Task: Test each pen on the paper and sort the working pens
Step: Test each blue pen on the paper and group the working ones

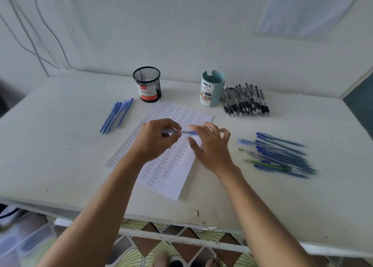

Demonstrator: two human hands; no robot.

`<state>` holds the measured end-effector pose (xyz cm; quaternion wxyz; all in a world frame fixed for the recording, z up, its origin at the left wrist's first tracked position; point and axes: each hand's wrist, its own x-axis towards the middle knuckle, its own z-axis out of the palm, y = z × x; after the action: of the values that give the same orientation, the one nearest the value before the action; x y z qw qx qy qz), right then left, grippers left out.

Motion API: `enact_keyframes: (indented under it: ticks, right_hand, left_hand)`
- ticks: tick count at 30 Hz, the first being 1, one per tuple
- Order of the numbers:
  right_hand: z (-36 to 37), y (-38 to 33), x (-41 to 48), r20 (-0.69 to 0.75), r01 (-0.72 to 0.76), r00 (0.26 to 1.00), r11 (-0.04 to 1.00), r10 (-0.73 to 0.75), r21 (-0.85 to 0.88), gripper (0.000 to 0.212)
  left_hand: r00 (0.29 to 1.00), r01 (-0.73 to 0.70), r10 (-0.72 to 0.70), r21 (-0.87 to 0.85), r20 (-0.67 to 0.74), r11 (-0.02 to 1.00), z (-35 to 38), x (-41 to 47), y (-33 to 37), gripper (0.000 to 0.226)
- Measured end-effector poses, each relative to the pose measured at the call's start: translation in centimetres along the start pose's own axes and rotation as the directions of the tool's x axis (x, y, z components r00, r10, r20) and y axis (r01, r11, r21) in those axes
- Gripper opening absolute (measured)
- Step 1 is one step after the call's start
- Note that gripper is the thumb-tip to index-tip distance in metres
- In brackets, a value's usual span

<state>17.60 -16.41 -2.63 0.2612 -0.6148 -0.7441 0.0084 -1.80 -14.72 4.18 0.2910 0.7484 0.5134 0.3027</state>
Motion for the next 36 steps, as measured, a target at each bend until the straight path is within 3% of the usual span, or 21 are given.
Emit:
enact_keyframes:
  ticks: [4,8,12,17,21,23,27,36]
  right_hand:
    - [-0.4,-0.8,-0.3,-0.026,-0.001,1.000,0.994,0.004,0.108,0.055]
    - [-0.9,-1.8,-0.5,-0.096,0.050,0.995,0.974,-0.029,0.222,0.055]
    - [-1.3,-2.5,-0.7,-0.181,0.020,0.983,0.979,0.017,0.201,0.043]
    - [-1.3,-3.1,-0.4,-0.166,-0.022,0.985,0.993,0.042,0.117,0.043]
    - [-0.7,-3.2,0.3,-0.129,-0.037,0.991,0.999,0.039,0.021,0.034]
    - [-0.3,-3.1,0.4,-0.120,-0.029,0.992,1.000,0.028,-0.007,0.025]
    - [0.6,-2.9,0.1,-0.120,-0.041,0.992,0.998,0.035,-0.048,0.020]
    - [2.2,-4.1,0.4,-0.129,-0.034,0.991,0.997,0.026,-0.068,0.026]
  left_hand:
    - [0.995,0.074,-0.093,-0.333,-0.042,0.940,0.6,0.0,0.5,0.008]
    - [0.999,0.002,0.010,-0.243,0.050,0.970,1.4,0.0,0.2,0.016]
    - [0.999,-0.002,-0.006,-0.202,-0.042,0.979,1.7,0.0,0.7,0.021]
    - [0.978,0.129,-0.169,-0.287,-0.119,0.949,2.9,0.5,0.5,0.031]
    - [0.957,0.184,-0.273,-0.532,-0.093,0.826,4.1,0.6,-0.1,0.033]
    - [0.959,0.179,-0.271,-0.572,-0.080,0.800,4.6,0.5,-0.6,0.032]
    - [0.962,0.197,-0.264,-0.506,-0.064,0.840,4.8,0.2,-1.9,0.032]
    - [0.934,0.163,-0.334,-0.688,-0.123,0.708,5.2,-0.2,-3.3,0.036]
